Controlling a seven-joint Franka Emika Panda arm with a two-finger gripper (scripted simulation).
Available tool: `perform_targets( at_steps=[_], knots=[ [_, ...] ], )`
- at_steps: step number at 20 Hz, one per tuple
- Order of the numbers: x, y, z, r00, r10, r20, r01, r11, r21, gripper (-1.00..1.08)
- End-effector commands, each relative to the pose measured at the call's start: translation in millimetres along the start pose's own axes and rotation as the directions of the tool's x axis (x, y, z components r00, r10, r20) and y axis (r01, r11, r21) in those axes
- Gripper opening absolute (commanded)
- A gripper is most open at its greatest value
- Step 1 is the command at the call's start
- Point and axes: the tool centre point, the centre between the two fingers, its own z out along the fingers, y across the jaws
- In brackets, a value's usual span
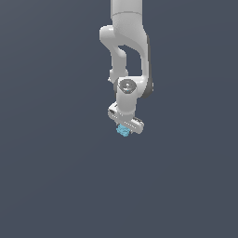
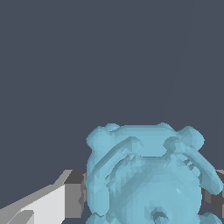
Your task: Pick up the object and move it to a goal position.
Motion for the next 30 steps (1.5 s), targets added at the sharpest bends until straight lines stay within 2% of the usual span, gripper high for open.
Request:
perform_targets(
  at_steps=[1,7,13,30],
  knots=[
    [0,0,0,1.000,0.000,0.000,0.000,1.000,0.000,-1.00],
    [4,6,-12,1.000,0.000,0.000,0.000,1.000,0.000,-1.00],
    [15,23,-43,1.000,0.000,0.000,0.000,1.000,0.000,-1.00],
    [72,103,-201,1.000,0.001,0.002,-0.001,1.000,0.000,-1.00]
  ],
)
